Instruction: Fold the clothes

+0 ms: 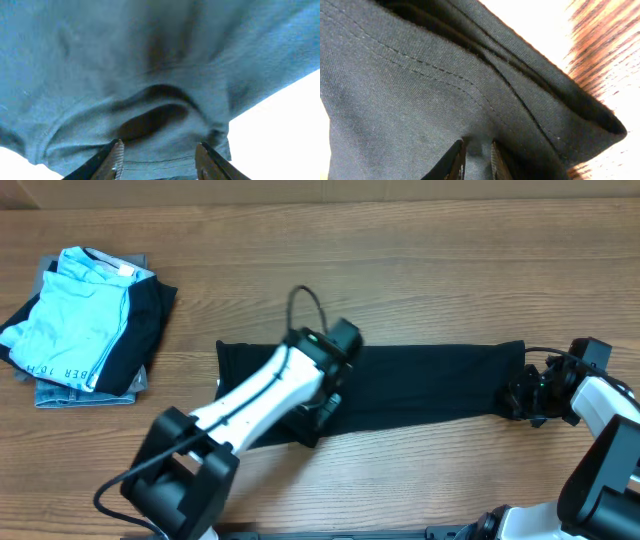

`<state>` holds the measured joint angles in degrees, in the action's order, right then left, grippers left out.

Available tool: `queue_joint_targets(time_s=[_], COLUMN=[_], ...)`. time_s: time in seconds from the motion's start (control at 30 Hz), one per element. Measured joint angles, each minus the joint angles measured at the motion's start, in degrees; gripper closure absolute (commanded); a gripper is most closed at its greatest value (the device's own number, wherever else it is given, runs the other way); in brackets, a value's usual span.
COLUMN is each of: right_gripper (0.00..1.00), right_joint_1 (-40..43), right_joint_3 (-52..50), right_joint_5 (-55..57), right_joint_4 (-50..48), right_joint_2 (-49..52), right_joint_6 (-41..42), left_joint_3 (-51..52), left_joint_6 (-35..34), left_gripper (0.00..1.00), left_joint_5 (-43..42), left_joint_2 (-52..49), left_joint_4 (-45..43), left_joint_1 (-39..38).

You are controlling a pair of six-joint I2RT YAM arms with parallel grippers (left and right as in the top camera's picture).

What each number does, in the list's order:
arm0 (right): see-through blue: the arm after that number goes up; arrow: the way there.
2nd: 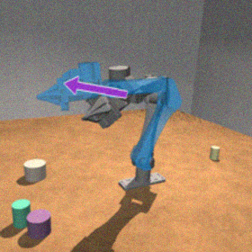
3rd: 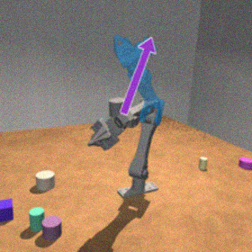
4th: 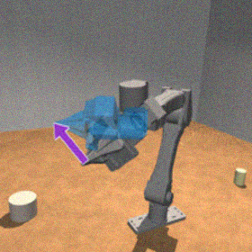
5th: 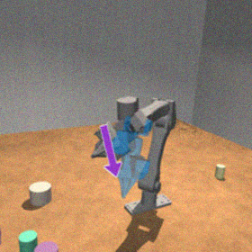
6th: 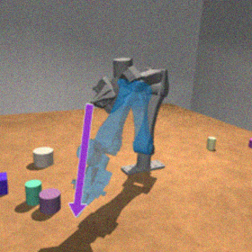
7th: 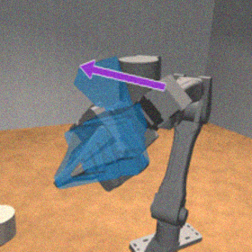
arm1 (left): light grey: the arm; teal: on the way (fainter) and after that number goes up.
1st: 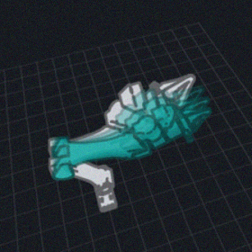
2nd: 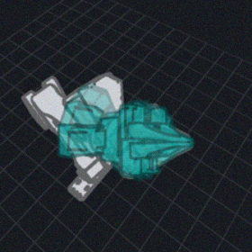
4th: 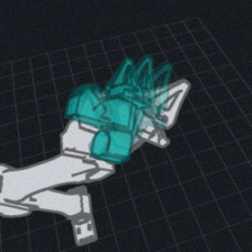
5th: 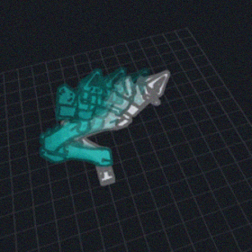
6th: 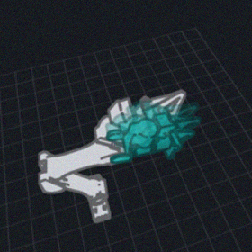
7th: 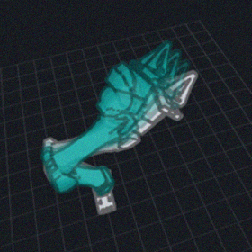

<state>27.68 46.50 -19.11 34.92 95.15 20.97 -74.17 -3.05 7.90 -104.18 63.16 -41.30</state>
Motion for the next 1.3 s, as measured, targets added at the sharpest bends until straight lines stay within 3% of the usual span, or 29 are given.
queue_joint_targets(time_s=[0.27, 0.57, 0.87, 1.3], right_gripper=[0.73, 0.70, 0.69, 0.66], right_joint_1=[0.0, -0.1, -0.1, -0.1], right_joint_3=[0.0, 0.1, 0.1, 0.1], right_joint_5=[-0.2, -0.7, -0.9, -1.1], right_joint_4=[-0.1, -0.2, -0.2, -0.3], right_joint_2=[0.0, 0.0, 0.0, 0.0], right_joint_6=[0.0, 0.0, 0.0, 0.0], left_joint_3=[0.1, 4.1, 4.3, 11.5], left_joint_6=[-0.4, -3.2, -5.9, -8.9], left_gripper=[0.44, 0.45, 0.45, 0.44], left_joint_5=[7.6, 10.1, 13.6, 19.4], left_joint_2=[0.0, 0.0, 0.0, 0.0], left_joint_4=[-0.7, -3.3, -3.3, -6.2], left_joint_1=[-7.6, -10.6, -18.8, -19.8])
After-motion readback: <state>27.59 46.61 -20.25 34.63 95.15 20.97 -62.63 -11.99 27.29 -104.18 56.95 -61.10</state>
